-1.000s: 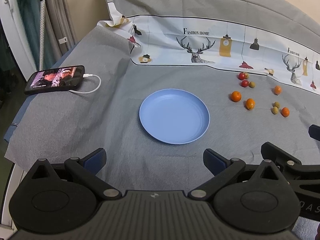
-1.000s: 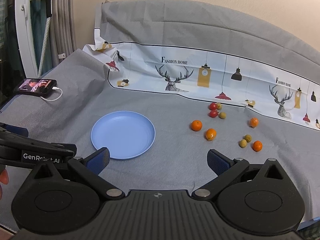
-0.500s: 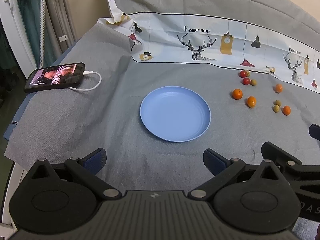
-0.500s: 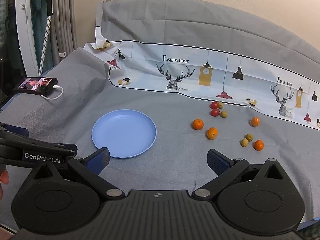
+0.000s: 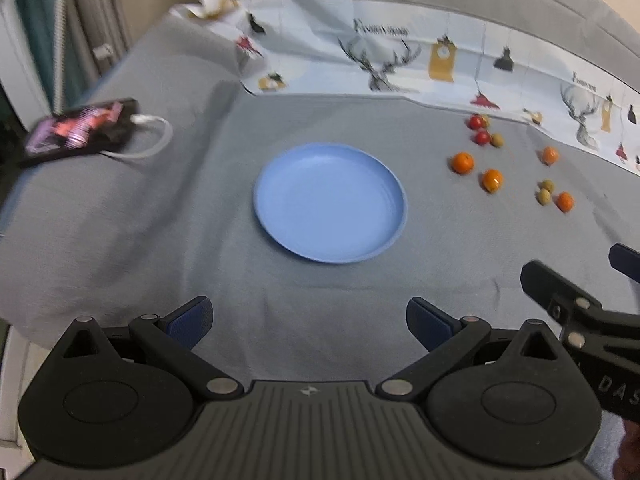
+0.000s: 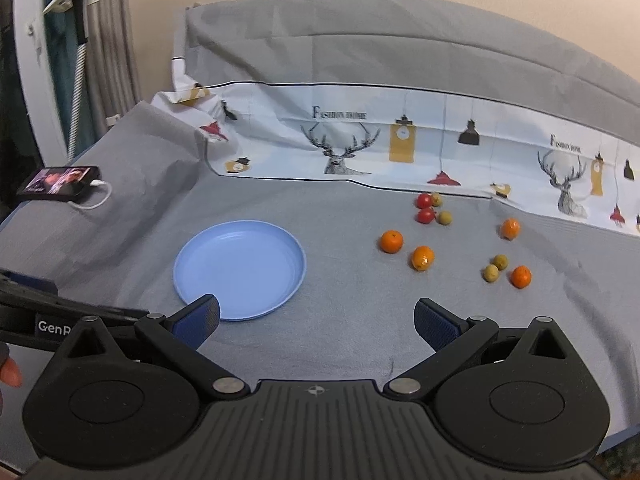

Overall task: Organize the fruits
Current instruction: 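Grasp a mandarin orange with the left tool while the right tool grasps another orange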

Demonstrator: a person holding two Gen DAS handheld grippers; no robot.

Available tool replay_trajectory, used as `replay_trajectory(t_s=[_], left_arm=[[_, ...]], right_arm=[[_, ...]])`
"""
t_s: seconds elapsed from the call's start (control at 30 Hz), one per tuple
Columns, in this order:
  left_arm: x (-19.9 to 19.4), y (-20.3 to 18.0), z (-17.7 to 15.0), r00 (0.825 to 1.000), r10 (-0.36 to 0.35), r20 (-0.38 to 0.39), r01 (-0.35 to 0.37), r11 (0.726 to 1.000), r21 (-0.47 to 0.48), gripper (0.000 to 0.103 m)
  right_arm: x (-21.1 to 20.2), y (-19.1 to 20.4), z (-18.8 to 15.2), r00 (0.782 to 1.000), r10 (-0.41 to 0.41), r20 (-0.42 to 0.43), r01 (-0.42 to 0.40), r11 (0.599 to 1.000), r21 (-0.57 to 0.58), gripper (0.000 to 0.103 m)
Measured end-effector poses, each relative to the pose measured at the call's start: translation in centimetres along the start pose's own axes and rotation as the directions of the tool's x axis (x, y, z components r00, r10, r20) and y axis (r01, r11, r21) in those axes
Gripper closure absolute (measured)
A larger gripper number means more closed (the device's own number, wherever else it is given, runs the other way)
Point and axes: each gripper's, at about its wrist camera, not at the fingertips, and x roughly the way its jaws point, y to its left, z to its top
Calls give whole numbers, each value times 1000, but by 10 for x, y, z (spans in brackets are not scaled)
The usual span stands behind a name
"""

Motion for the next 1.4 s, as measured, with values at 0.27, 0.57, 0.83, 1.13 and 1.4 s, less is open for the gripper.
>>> replay_trajectory(t_s=[0.27,0.57,0.83,1.13,1.4], left_arm=[[41,-58,23,999,-18,-48,22,996,87,0],[120,-150,78,995,-70,-69,80,985,151,0],[219,-227,117,976,-132,-176,153,981,115,0],[298,-279,151,975,-120,-185,133,989,62,0],[300,-289,155,984,-87,-154,101,992,81,9]], right_arm=[[35,-72,-19,987,-161,13,157,976,148,0],[117,-172,-41,928,-364,-82,372,885,281,0],[206,-262,-44,861,-481,-164,507,804,311,0],[270,-309,-38,890,-433,-146,456,828,327,1],[276,-309,-36,889,-447,-102,454,828,329,1]])
